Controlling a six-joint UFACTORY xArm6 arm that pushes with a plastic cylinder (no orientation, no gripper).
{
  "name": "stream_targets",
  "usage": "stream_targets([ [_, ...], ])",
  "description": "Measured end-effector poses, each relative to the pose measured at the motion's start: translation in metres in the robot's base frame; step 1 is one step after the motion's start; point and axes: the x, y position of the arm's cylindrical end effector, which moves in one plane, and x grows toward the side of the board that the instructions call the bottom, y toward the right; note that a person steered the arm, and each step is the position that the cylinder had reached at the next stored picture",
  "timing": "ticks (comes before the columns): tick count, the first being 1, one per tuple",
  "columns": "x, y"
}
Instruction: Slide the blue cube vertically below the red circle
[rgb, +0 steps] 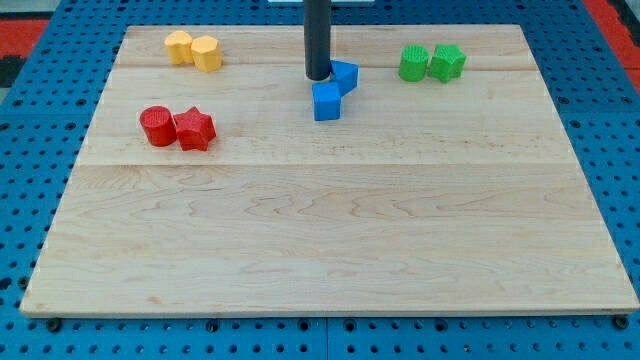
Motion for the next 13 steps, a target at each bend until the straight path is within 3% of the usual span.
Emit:
stream_targets([
  [1, -0.021, 0.003],
  [2, -0.023, 0.045],
  [4, 0.022, 0.051],
  [6, 0.031, 0.041],
  [7, 0.002, 0.041],
  [8, 0.016, 0.025],
  [12, 0.169, 0.000],
  [13, 0.178, -0.086],
])
